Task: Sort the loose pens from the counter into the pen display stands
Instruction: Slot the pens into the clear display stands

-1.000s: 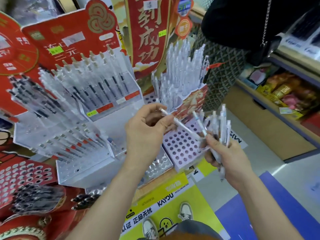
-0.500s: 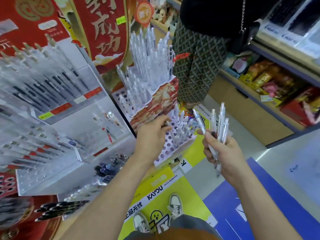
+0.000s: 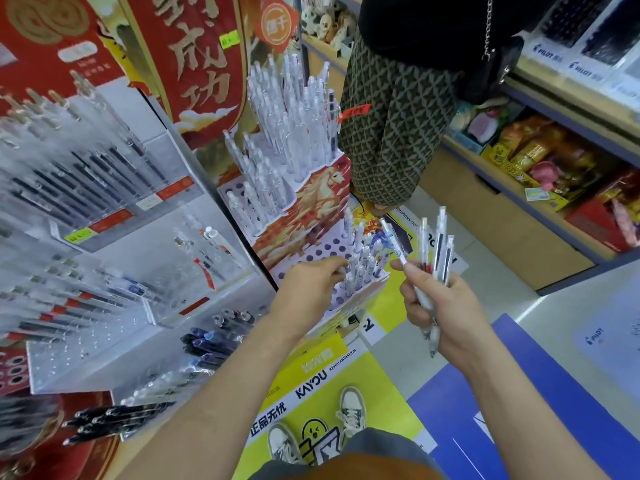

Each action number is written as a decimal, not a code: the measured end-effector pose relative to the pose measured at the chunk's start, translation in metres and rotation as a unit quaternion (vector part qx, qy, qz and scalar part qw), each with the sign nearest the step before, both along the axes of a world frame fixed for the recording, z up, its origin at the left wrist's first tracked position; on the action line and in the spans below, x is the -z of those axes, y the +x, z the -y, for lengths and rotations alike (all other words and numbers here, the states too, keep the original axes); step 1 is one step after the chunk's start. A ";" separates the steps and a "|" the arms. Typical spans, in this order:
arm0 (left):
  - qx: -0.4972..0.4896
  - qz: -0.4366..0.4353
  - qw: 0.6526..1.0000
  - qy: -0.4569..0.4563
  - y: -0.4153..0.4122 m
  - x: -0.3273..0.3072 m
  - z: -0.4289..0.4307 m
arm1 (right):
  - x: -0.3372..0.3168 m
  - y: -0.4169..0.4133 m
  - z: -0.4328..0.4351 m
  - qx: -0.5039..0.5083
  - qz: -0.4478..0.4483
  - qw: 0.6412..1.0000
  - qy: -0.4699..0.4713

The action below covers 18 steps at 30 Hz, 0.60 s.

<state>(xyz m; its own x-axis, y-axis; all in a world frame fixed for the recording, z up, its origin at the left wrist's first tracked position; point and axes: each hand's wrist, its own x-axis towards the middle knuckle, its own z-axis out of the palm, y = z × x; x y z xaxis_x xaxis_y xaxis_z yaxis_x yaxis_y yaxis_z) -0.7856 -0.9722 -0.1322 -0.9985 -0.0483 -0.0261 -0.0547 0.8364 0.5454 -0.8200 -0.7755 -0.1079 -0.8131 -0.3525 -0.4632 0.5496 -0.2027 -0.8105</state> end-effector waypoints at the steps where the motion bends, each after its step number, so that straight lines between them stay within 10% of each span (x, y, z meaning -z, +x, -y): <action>1: -0.010 0.004 1.000 0.000 -0.001 0.000 0.000 | 0.001 -0.001 -0.001 -0.001 0.018 1.000 -0.014; 11: -0.045 0.092 0.995 0.015 -0.006 -0.007 0.005 | 0.010 0.007 0.008 -0.066 0.037 0.985 -0.155; 13: -0.132 0.038 0.976 0.167 -0.002 -0.023 0.002 | 0.009 0.008 0.011 -0.064 0.042 0.983 -0.166; 16: -0.190 0.020 0.851 0.488 -0.001 -0.060 -0.007 | 0.008 0.009 0.015 -0.072 0.057 0.980 -0.177; 18: -0.151 0.049 0.822 0.548 -0.001 -0.073 -0.008 | 0.007 0.010 0.016 -0.079 0.072 0.978 -0.180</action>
<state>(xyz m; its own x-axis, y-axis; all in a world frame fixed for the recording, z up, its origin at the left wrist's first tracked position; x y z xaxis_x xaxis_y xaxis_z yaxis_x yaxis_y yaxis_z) -0.7862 -0.9642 -0.0590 -0.9362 -0.1873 -0.2975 -0.2571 -0.2125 0.9427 -0.8101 -0.7916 -0.1150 -0.6705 -0.6301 -0.3917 0.7003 -0.3632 -0.6145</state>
